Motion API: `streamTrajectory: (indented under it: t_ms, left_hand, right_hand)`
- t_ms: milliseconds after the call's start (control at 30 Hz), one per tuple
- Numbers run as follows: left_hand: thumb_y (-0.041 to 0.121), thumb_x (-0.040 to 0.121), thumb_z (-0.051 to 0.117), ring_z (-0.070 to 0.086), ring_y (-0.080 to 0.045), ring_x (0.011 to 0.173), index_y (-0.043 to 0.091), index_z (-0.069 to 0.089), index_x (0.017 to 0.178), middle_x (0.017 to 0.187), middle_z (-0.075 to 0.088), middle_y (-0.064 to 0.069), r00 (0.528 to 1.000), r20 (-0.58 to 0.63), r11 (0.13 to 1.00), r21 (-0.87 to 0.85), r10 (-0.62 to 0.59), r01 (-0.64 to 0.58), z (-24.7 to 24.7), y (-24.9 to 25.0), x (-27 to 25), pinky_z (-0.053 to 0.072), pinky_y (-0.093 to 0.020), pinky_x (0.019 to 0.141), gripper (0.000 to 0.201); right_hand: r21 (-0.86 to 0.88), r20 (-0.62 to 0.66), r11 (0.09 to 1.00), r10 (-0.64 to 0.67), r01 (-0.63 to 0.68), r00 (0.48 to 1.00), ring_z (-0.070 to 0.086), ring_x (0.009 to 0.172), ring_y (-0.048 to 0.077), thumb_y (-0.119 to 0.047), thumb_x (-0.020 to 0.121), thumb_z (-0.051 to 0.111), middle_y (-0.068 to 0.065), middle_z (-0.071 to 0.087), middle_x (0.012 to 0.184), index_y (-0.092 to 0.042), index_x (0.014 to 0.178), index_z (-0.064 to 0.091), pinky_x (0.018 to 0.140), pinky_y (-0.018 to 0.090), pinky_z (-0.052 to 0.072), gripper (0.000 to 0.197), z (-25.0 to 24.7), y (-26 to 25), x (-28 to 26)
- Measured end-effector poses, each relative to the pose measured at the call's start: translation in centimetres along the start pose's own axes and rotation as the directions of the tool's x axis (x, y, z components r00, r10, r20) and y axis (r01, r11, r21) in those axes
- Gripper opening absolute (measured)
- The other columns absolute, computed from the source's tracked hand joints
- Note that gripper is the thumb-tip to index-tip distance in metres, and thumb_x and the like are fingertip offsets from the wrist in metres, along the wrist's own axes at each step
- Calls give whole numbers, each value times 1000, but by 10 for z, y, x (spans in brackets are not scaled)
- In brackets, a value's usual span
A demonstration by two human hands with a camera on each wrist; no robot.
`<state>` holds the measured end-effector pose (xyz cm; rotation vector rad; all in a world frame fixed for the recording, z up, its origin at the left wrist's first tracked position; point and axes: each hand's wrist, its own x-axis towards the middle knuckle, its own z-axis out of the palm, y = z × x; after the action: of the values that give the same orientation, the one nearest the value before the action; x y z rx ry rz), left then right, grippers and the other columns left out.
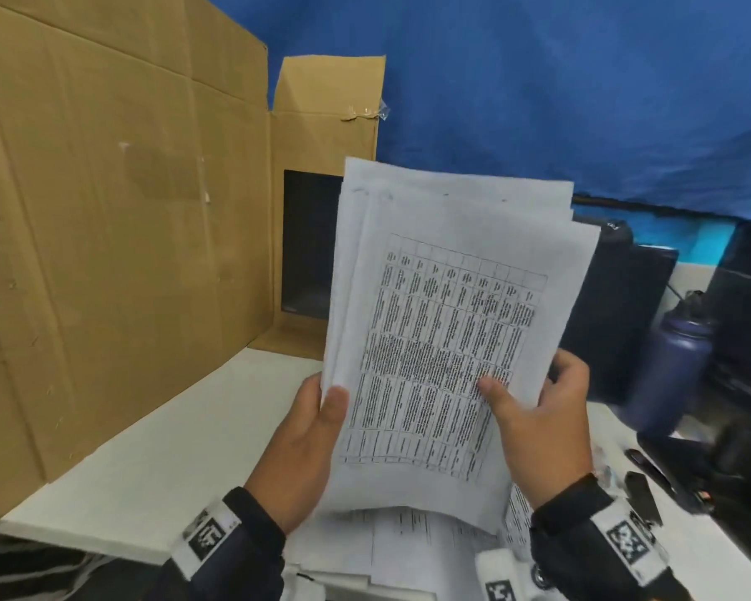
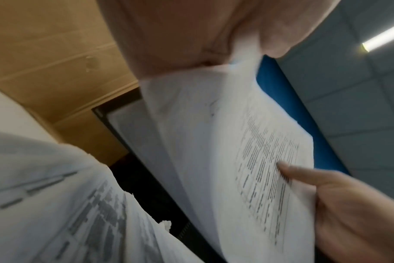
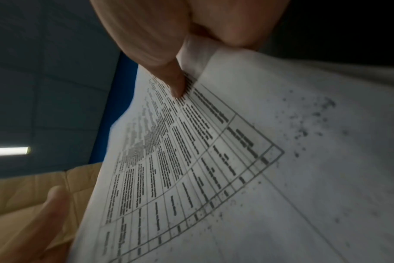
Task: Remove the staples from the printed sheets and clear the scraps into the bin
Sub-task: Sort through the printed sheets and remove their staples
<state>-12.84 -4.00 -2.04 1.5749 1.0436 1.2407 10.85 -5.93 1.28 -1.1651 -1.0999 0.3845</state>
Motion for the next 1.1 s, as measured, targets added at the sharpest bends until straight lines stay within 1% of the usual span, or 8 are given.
streamTrajectory:
  t_ms: [67,167,267,400,567,700,867,1100]
  left_hand:
    - [37,104,47,63,11,108,40,47,129,116,69,25,998,-19,996,74,58,-57,2,-4,2,51,-14,91,26]
    - [15,102,51,66,4,107,38,51,125,114,70,24,995,-87,994,106,45,-36,3,-15,2,54,-25,92,33]
    - [10,95,63,71,-10,104,36,57,120,110,75,13,991,-116,997,-48,-67,62,9,-28,0,57,-41,94,36]
    - [11,95,52,69,-28,108,31,63,116,105,76,2,970,-129,942,-295,-205,160,14,-36,0,56,-50,92,31]
    - [27,91,53,70,-25,107,36,69,109,108,77,3,964,-158,934,-321,-215,155,17,-40,-3,53,-56,97,25]
    - [9,102,51,73,-25,105,22,70,117,110,78,-2,959,-115,909,-363,-260,203,18,-46,-2,55,-53,96,28]
    - [4,100,53,72,-31,108,18,71,118,113,78,-7,957,-106,896,-392,-270,210,18,-57,0,53,-57,98,29]
    - [-5,95,55,74,-30,100,17,75,109,107,79,-8,951,-71,912,-314,-299,263,19,-72,-2,54,-54,97,33]
  right_hand:
    - [9,31,999,-45,44,999,67,93,-7,-1,83,75,-12,65,105,-23,123,39,73,11,55,58,3,2,-4]
    - [-17,84,997,-70,71,994,65,96,-8,-5,85,74,-14,66,107,-25,123,42,75,10,54,54,7,11,-14]
    - [-1,116,996,-84,84,990,64,94,-8,-11,89,70,-11,65,109,-26,124,43,70,7,52,46,7,18,-24]
    - [109,52,978,-182,176,982,63,104,2,2,96,53,-9,62,114,-29,128,40,84,18,50,46,6,6,-13]
    - [13,66,919,-394,394,917,66,99,11,1,95,55,7,61,108,-38,155,2,88,28,52,89,-1,-35,19]
    - [-306,222,744,-551,594,804,45,111,-14,-16,91,58,1,52,127,-34,138,46,94,1,33,51,-6,-59,41]
    - [-253,151,825,-482,505,863,53,89,-11,-7,93,57,-19,49,103,-22,118,46,71,2,40,31,-5,-59,45]
    - [-18,105,947,-317,320,943,58,109,-6,7,95,47,-18,54,123,-21,141,32,86,9,48,56,4,-24,15]
